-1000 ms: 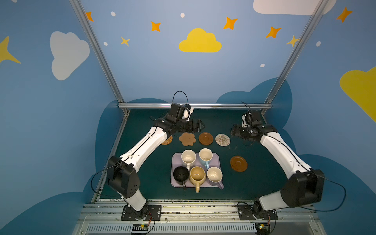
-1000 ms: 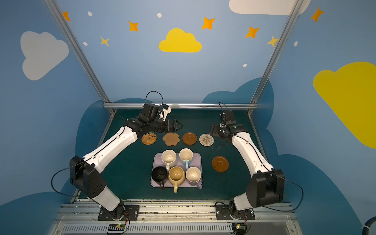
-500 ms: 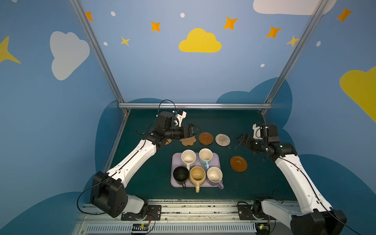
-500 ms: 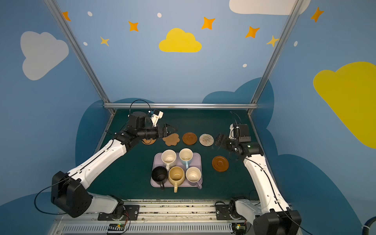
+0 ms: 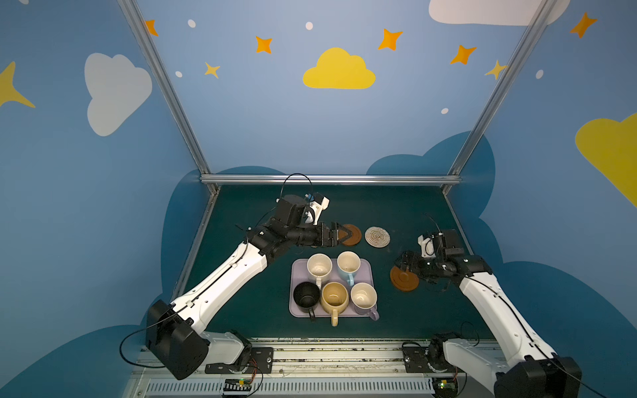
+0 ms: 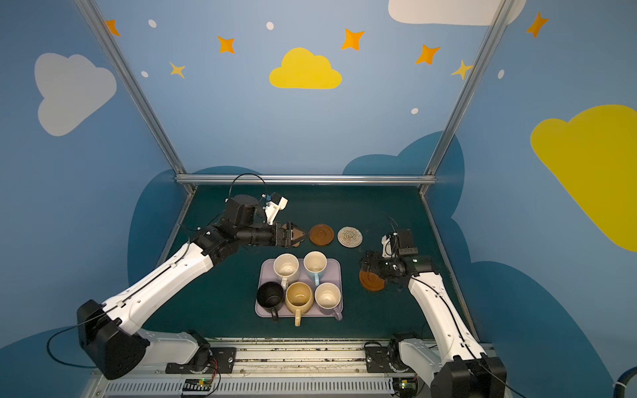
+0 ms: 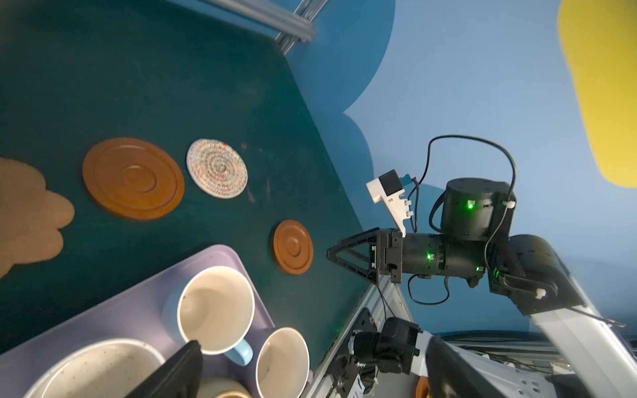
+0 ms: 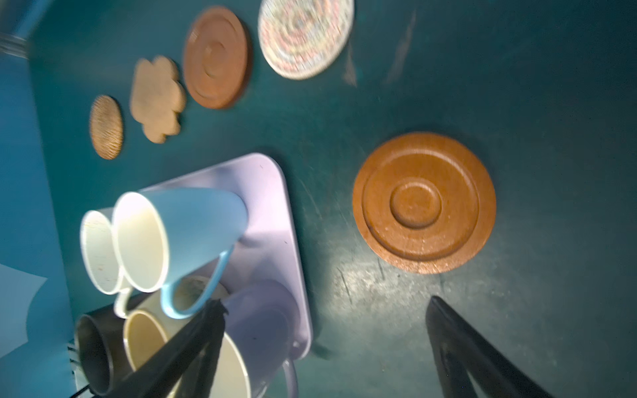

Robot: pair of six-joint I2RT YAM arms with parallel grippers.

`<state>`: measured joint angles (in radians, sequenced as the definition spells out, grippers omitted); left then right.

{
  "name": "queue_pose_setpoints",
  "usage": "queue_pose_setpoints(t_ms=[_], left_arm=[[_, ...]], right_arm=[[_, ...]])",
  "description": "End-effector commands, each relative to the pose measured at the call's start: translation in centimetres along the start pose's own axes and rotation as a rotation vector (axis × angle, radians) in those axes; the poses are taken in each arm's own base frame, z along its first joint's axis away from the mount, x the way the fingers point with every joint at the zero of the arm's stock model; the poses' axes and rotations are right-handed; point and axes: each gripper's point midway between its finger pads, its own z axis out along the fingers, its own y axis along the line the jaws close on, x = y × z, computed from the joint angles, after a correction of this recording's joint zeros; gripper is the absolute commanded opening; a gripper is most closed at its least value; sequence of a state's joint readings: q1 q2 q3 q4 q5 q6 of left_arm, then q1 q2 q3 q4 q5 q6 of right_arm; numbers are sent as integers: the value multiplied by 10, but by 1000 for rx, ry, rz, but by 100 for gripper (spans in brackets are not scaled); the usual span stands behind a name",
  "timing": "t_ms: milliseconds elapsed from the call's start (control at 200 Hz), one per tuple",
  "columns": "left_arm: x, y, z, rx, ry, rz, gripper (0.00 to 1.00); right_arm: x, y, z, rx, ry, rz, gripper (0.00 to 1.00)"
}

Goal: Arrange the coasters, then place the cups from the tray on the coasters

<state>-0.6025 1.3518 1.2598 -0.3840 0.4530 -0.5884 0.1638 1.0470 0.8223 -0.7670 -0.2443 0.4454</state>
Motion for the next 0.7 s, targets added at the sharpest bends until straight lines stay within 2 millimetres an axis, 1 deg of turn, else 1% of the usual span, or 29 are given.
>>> queue_pose_setpoints(t_ms=[0,90,170,385,536,691], left_arm=[[14,4,-4,-99,44,37,100],[22,1,-3,-110,61,53,100],[27,-2,-3,-101,63,53,100],[35,-8,3,-88,79,60,100],[42,-10,9,-81,105,59,100],[48,-6,15,-105,146,53,100]], right_arm=[[6,-7,5,36,9,-7,91],[14,-16,13,82,35,-20,91],[17,-24,20,112,48,-22,89],[18,-27,43,155,124,-89,80],[18,-28,57,215,174,-149,79],[21,-30,70,240,221,-168,78]])
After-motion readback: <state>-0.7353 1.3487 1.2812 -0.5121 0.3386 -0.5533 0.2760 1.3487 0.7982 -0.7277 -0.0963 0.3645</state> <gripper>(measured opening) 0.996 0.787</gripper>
